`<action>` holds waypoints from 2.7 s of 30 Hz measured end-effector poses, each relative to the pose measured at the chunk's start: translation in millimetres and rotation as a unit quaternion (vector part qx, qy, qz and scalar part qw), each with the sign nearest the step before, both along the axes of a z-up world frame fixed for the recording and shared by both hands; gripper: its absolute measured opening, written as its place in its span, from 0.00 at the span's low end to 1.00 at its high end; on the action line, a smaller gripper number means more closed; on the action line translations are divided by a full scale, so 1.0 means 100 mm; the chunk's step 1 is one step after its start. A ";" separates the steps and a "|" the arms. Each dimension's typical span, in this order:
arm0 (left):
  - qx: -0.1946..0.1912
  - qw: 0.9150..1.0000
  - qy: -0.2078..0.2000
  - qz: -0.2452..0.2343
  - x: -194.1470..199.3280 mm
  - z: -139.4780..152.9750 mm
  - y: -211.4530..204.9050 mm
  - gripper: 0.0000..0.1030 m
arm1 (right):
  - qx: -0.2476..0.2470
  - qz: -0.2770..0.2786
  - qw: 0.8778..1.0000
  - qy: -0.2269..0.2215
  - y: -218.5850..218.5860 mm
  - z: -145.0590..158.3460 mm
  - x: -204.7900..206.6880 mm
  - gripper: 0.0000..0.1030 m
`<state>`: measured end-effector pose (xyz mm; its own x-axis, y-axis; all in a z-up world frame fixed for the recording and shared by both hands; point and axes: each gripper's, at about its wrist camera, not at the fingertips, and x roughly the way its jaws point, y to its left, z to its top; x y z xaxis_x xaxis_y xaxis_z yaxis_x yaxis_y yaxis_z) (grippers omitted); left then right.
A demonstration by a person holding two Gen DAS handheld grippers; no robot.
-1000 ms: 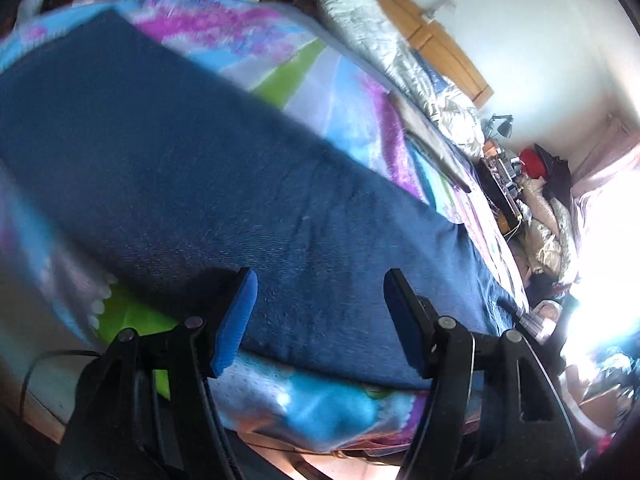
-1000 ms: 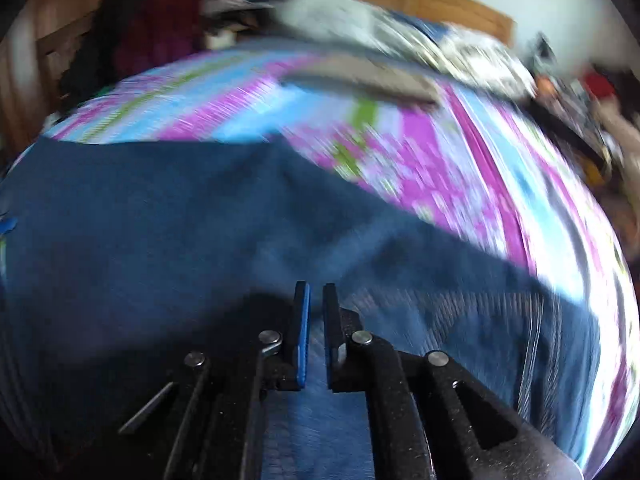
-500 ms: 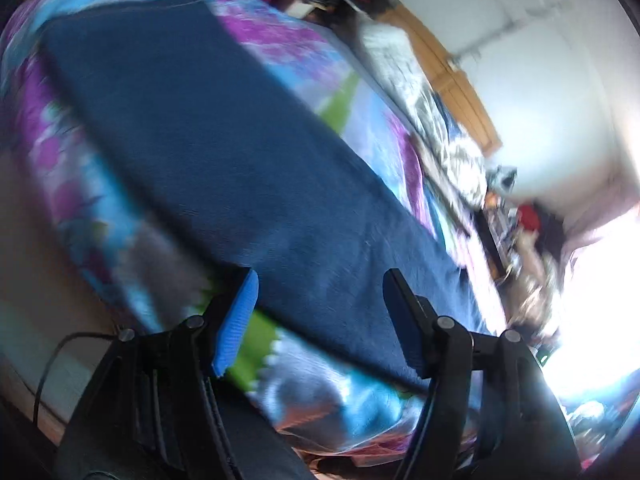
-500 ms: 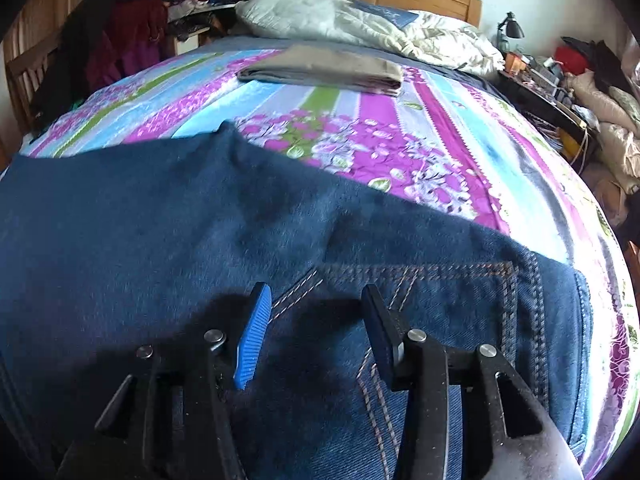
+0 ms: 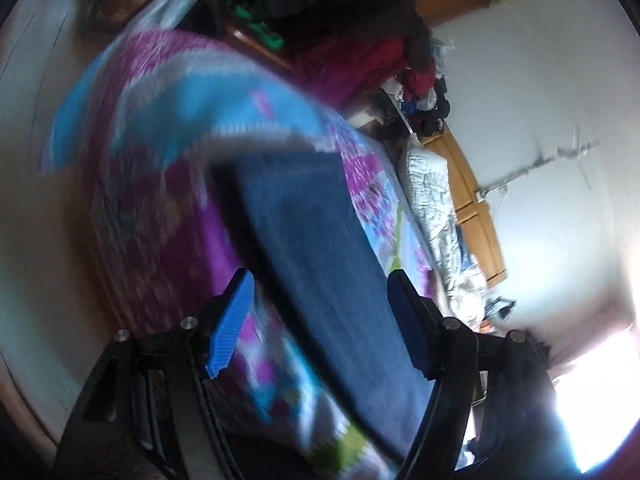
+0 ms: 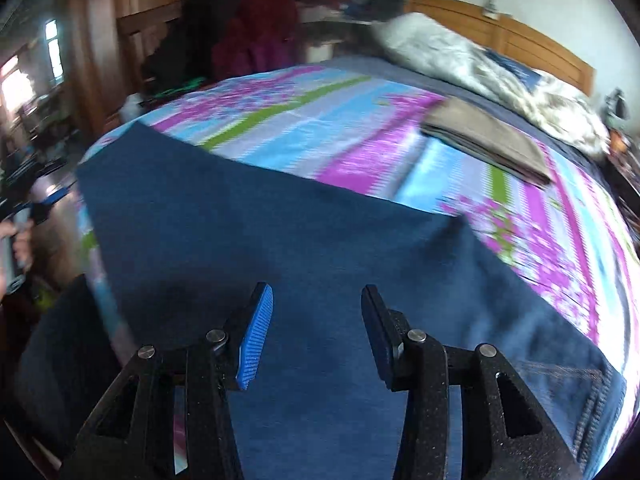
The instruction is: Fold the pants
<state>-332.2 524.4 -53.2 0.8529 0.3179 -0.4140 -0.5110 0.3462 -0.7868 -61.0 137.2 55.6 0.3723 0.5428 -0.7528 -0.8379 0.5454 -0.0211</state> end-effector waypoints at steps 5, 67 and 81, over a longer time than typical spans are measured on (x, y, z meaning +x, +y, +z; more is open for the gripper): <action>-0.002 1.000 0.005 0.001 0.04 -0.16 0.23 0.68 | -0.029 0.102 0.994 -0.012 0.54 0.00 -0.60 0.47; 0.214 0.965 0.032 -0.145 0.88 0.81 -0.25 0.06 | 0.011 -0.091 0.994 0.052 0.15 -0.02 -0.09 0.47; 0.288 0.761 0.152 -0.561 2.85 0.10 -4.02 0.11 | 0.119 -0.267 0.941 0.169 -1.64 -0.45 0.44 0.47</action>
<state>-47.0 121.9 -43.6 0.6139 -0.3374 -0.7136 0.2334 0.9412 -0.2442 -16.8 -27.3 10.6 0.4018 0.5145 -0.7575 -0.3797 0.8464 0.3735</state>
